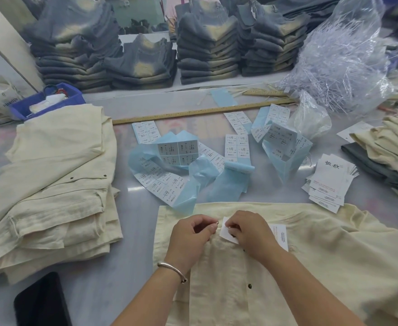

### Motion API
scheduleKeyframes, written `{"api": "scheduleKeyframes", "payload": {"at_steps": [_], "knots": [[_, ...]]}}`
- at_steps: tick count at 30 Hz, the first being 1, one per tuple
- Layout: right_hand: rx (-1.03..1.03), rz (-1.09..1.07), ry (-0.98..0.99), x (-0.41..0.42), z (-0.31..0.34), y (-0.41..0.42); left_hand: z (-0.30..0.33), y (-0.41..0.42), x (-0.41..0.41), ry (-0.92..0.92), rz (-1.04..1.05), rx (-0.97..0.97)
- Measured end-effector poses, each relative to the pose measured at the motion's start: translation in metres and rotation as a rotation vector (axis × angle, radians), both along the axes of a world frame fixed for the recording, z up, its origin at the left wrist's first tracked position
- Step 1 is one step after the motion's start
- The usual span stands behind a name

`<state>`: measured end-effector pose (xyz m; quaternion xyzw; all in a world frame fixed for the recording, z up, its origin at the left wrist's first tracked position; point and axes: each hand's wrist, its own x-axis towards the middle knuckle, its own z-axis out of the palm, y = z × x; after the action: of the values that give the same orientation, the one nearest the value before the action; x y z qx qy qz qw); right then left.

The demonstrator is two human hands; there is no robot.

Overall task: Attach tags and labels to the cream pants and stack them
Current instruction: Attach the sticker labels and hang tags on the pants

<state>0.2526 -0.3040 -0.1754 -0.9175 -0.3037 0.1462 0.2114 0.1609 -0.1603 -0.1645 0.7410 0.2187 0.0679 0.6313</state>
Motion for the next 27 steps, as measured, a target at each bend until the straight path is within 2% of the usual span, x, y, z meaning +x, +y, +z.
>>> {"api": "scheduleKeyframes", "payload": {"at_steps": [3, 7, 11, 14, 17, 19, 22, 27], "knots": [[-0.137, 0.060, -0.096, -0.002, 0.001, 0.003, -0.002, -0.003, 0.003, 0.013, -0.019, 0.140], [-0.069, -0.033, 0.021, -0.001, -0.001, 0.002, -0.005, -0.004, 0.003, 0.004, -0.040, 0.212], [-0.040, -0.091, 0.000, -0.007, 0.001, 0.000, -0.008, -0.005, 0.002, -0.019, -0.060, 0.298], [0.247, -0.198, 0.133, -0.011, 0.005, -0.006, -0.007, -0.002, 0.003, -0.045, -0.084, 0.359], [0.626, -0.325, 0.364, -0.014, 0.012, -0.012, -0.004, -0.001, 0.007, -0.066, -0.120, 0.402], [0.776, -0.376, 0.526, -0.015, 0.013, -0.014, -0.002, -0.003, 0.009, -0.071, -0.153, 0.425], [0.872, -0.400, 0.690, -0.013, 0.013, -0.016, 0.001, -0.005, 0.011, -0.080, -0.180, 0.467], [0.894, -0.377, 0.815, -0.010, 0.012, -0.017, 0.004, -0.004, 0.014, -0.081, -0.200, 0.474]]}}
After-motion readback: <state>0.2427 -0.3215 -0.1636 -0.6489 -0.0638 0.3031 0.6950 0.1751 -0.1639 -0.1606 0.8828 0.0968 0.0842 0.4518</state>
